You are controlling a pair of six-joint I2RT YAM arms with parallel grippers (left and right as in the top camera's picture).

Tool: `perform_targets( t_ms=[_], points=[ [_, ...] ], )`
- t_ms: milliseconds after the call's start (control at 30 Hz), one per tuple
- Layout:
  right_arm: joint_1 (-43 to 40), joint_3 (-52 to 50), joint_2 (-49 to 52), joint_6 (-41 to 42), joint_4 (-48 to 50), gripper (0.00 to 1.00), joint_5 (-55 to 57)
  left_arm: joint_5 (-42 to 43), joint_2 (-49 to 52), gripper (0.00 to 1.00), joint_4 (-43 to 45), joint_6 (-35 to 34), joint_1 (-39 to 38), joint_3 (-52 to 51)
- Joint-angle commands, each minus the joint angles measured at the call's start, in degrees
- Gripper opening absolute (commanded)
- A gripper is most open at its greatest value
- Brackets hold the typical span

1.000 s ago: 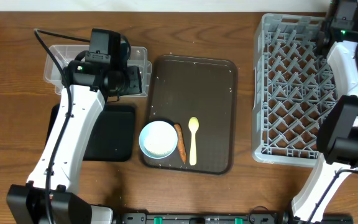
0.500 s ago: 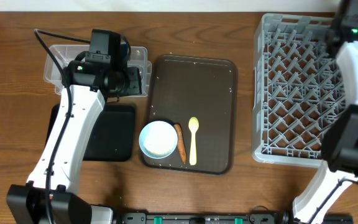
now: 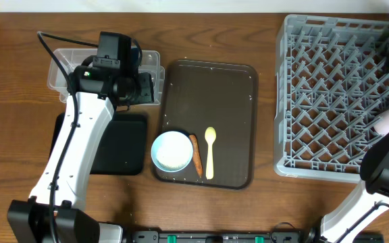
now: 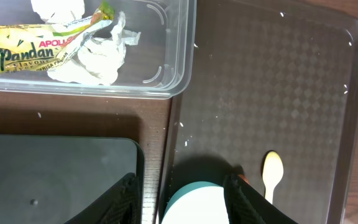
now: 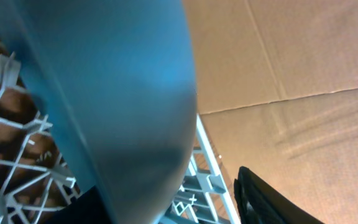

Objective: Sort waste into correct bins and load items into the dishwasher rack
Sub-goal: 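Release the plate and move the right gripper back toward the brown tray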

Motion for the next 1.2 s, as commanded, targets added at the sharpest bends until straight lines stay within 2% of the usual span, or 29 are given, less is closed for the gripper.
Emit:
perform_targets(
  t_ms=[0, 67, 167, 333, 567, 733, 867, 967, 1167],
  points=[
    [-0.1, 0.0, -0.5, 1.8, -1.2, 0.52, -1.3, -0.7, 0.1, 0.47, 0.0, 0.7, 0.2, -0.7],
    [-0.1, 0.0, -0.5, 1.8, -2.8, 0.49, -1.3, -0.7, 0.1, 0.47, 0.0, 0.7, 0.2, -0.7],
    [-0.1, 0.0, -0.9, 2.4, -3.8, 0.51, -1.3, -0.7, 0.1, 0.47, 0.0, 0.7, 0.2, -0.7],
    [-0.1, 0.0, -4.2, 3.3, -3.8, 0.73, -5.3, -0.7, 0.1, 0.47, 0.0, 0.8, 0.2, -0.7],
    [-0.1, 0.0, -11.1, 3.2, -4.7, 0.87, -19.4, -0.7, 0.1, 0.47, 0.0, 0.7, 0.2, -0.7],
    [1.1, 0.0, -15.2, 4.6, -11.1, 0.90, -43.1, -0.7, 0.1, 0.47, 0.0, 0.8, 0.2, -0.7],
    [5.3, 0.0, -15.3, 6.3, -18.1, 0.84, -56.3, -0.7, 0.2, 0.47, 0.0, 0.8, 0.2, -0.7],
    [10.6, 0.0, -14.8, 6.3, -22.7, 0.83, -60.3, -0.7, 0.3, 0.47, 0.0, 0.8, 0.2, -0.7],
    [24.8, -0.2, -12.2, 7.1, -26.3, 0.86, -60.2, -0.7, 0.4, 0.47, 0.0, 0.8, 0.2, -0.7]
  ],
)
